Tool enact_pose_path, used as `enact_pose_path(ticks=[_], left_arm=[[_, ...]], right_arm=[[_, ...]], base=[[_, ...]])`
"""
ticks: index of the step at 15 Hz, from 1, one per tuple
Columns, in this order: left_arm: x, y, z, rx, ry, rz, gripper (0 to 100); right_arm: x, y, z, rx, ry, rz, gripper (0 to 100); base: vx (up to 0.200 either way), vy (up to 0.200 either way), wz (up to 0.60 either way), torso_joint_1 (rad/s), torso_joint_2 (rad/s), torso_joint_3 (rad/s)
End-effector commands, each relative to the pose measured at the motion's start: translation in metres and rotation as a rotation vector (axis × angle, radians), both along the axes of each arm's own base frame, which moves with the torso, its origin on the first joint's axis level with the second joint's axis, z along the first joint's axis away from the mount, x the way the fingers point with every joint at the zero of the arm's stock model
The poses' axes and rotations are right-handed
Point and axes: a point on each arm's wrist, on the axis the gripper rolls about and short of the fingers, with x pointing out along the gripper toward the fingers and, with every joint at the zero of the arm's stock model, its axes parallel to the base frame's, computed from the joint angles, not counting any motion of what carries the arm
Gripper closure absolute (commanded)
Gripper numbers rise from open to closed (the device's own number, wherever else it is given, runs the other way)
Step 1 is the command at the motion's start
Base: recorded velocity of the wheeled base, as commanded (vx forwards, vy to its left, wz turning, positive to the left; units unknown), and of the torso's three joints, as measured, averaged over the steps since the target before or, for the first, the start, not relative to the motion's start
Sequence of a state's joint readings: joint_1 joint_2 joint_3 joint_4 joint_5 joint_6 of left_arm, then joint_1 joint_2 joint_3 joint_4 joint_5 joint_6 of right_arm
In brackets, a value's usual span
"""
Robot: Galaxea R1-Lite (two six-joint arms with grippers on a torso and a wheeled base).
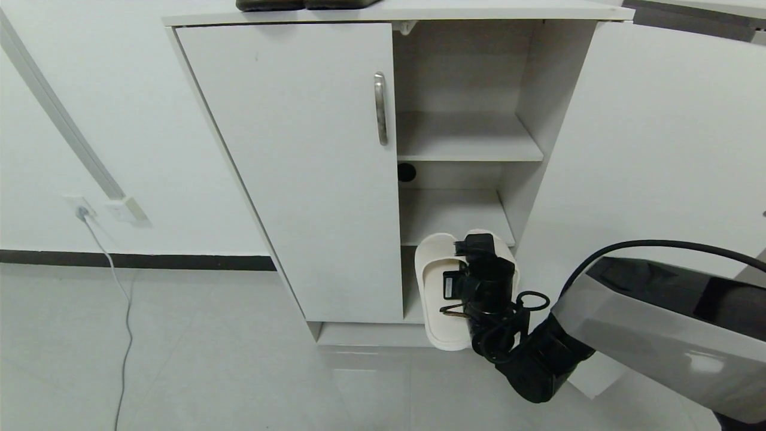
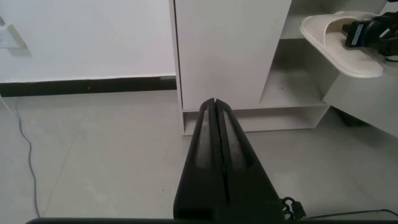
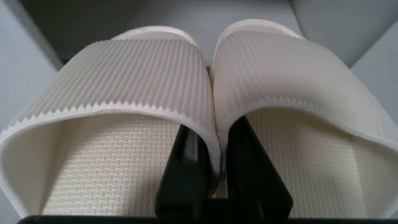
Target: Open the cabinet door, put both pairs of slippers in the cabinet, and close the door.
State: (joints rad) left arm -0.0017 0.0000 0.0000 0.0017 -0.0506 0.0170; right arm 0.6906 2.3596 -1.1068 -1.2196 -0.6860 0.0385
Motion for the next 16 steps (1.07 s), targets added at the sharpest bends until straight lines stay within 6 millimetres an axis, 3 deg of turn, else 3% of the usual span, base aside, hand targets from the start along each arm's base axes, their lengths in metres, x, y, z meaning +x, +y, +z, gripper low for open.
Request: enact_pose_path(ticks=[1, 8, 16], left_arm=[[0.0001, 0.0, 0.0001, 0.0, 0.001, 0.0, 100], [0.0001, 0.0, 0.0001, 0.0, 0.001, 0.0, 100], [0.0001, 0.0, 0.0001, 0.0, 0.001, -0.001, 100]], right_arm=[[0.0051, -0.0038, -0.0112, -0.019, 0.016, -0.012, 100], [0.0085, -0.0079, -0.0106, -0.016, 0.013, -0.023, 100], [0.0096, -0.0078, -0.0103, -0.008, 0.007, -0.021, 100]], base=[[0.0, 0.0, 0.0, 0.0, 0.0, 0.0], [0.0, 0.0, 0.0, 0.0, 0.0, 0.0], [0.2, 0.0, 0.0, 0.002, 0.0, 0.004]])
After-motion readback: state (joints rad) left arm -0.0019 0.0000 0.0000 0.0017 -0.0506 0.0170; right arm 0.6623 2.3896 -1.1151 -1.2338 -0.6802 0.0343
